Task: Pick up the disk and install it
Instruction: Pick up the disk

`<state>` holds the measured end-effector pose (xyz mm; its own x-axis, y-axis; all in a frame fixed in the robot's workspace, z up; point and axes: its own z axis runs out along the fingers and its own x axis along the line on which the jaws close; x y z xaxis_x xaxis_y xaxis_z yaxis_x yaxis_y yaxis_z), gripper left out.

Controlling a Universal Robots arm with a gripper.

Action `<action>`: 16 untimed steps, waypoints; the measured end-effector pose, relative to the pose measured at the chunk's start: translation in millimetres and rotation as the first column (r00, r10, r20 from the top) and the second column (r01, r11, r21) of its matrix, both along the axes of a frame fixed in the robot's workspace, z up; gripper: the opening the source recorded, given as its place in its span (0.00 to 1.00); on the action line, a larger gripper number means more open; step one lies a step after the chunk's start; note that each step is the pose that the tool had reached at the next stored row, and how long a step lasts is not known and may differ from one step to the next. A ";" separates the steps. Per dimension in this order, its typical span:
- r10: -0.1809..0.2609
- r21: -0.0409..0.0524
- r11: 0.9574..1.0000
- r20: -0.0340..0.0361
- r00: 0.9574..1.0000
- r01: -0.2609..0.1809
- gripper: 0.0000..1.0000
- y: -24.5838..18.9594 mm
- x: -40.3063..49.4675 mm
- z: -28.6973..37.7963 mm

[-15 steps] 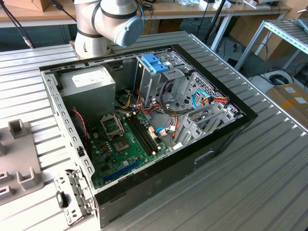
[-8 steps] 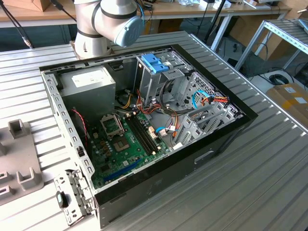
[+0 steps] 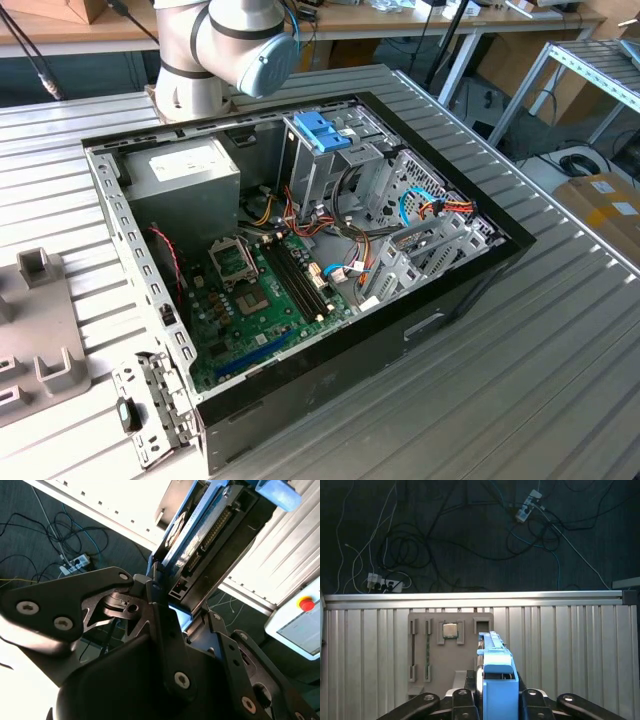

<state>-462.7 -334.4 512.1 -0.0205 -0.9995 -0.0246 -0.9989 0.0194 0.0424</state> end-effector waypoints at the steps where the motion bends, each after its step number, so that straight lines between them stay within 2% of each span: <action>1: 0.000 0.000 1.000 0.000 1.000 0.000 0.37 0.0 0.0 0.4; 16: 0.000 0.000 1.000 0.000 1.000 0.000 0.37 0.0 0.0 7.3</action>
<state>-462.7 -334.4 519.3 -0.0205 -0.9995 -0.0246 -0.9989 0.0194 0.0424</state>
